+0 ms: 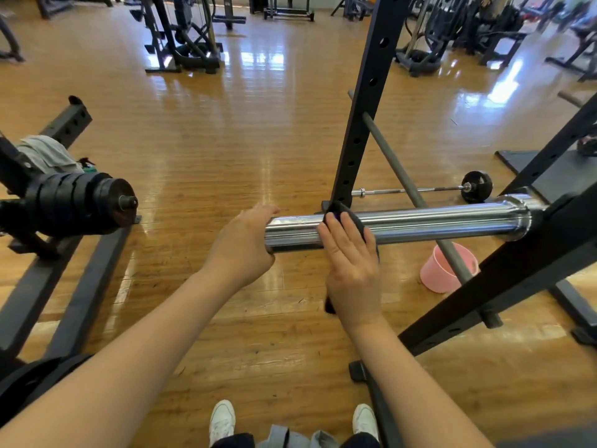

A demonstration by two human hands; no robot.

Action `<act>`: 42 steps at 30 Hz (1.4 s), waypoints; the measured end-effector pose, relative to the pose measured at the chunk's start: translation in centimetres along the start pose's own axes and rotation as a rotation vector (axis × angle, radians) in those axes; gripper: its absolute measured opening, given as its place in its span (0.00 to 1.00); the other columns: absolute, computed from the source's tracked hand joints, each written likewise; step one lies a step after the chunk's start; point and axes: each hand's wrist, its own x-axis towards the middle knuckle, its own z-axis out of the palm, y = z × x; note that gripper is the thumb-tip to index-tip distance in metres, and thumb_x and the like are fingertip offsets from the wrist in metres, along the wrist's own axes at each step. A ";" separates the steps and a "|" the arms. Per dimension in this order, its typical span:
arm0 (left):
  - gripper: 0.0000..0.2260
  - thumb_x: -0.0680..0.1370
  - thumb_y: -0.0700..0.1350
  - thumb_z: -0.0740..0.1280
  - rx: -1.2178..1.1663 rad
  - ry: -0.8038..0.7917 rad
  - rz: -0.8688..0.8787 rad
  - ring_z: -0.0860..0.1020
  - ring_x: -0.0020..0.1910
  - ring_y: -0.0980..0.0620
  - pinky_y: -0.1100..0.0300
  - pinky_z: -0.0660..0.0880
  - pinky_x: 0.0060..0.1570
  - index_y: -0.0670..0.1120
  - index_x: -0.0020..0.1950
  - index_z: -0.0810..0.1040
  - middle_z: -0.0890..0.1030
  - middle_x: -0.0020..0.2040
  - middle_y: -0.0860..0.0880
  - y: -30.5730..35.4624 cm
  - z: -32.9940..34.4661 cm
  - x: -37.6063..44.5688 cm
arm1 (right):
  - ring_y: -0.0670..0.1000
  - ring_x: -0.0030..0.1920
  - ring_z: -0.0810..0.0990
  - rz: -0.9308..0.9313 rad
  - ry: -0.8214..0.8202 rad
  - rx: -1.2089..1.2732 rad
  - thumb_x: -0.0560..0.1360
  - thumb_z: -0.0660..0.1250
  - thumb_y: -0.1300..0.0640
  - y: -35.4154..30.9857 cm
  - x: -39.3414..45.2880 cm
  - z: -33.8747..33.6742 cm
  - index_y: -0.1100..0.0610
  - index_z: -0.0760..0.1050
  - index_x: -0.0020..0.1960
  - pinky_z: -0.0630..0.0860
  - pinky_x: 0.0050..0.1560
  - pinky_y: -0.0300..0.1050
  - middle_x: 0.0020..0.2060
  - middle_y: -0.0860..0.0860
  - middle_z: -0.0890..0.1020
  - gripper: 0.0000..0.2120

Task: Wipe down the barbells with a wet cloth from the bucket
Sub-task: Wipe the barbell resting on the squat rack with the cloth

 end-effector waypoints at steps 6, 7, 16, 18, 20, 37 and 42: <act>0.28 0.69 0.33 0.69 -0.005 -0.008 0.003 0.68 0.69 0.48 0.50 0.69 0.63 0.46 0.68 0.71 0.76 0.63 0.47 0.1 -0.1 0.0 | 0.58 0.68 0.67 0.294 0.114 -0.108 0.71 0.55 0.73 7.1 -0.6 -2.9 0.64 0.72 0.64 0.54 0.73 0.53 0.64 0.58 0.73 0.23; 0.28 0.69 0.33 0.68 -0.010 -0.010 0.003 0.69 0.68 0.48 0.49 0.69 0.63 0.46 0.68 0.71 0.76 0.63 0.47 0.1 -0.1 0.0 | 0.60 0.69 0.67 0.359 0.134 -0.103 0.71 0.54 0.73 6.6 -0.4 -2.6 0.65 0.71 0.65 0.54 0.73 0.53 0.64 0.58 0.73 0.23; 0.28 0.69 0.33 0.69 -0.017 -0.017 -0.015 0.69 0.68 0.48 0.54 0.69 0.60 0.47 0.67 0.71 0.76 0.63 0.47 0.5 -0.4 -0.3 | 0.56 0.67 0.69 0.060 -0.004 0.036 0.72 0.60 0.71 -0.5 0.1 0.0 0.62 0.76 0.61 0.61 0.69 0.57 0.62 0.56 0.77 0.20; 0.28 0.69 0.33 0.69 -0.015 -0.019 -0.008 0.68 0.69 0.49 0.53 0.69 0.61 0.47 0.67 0.71 0.76 0.63 0.47 0.5 -0.4 -0.3 | 0.56 0.67 0.69 0.076 0.008 0.016 0.72 0.61 0.72 1.9 0.0 -1.1 0.62 0.75 0.62 0.62 0.68 0.58 0.62 0.55 0.76 0.20; 0.27 0.69 0.33 0.69 -0.012 -0.012 -0.009 0.69 0.68 0.48 0.53 0.69 0.60 0.47 0.67 0.71 0.76 0.63 0.47 0.5 -0.4 -0.3 | 0.56 0.67 0.69 0.197 0.056 -0.038 0.72 0.59 0.73 4.3 0.2 -2.2 0.63 0.75 0.62 0.60 0.69 0.58 0.61 0.57 0.77 0.20; 0.31 0.69 0.33 0.70 -0.025 0.008 0.003 0.63 0.73 0.51 0.53 0.66 0.66 0.46 0.71 0.69 0.73 0.68 0.46 0.2 0.0 -0.2 | 0.58 0.66 0.70 0.191 0.117 -0.100 0.72 0.58 0.75 8.5 -0.1 -3.1 0.65 0.74 0.62 0.63 0.68 0.60 0.60 0.59 0.77 0.20; 0.30 0.69 0.32 0.69 -0.055 0.031 0.010 0.64 0.72 0.51 0.53 0.65 0.67 0.45 0.70 0.70 0.73 0.68 0.46 0.1 0.2 -0.2 | 0.62 0.66 0.69 0.428 0.215 -0.074 0.72 0.54 0.74 6.4 0.4 -1.9 0.66 0.74 0.62 0.60 0.70 0.60 0.61 0.60 0.77 0.22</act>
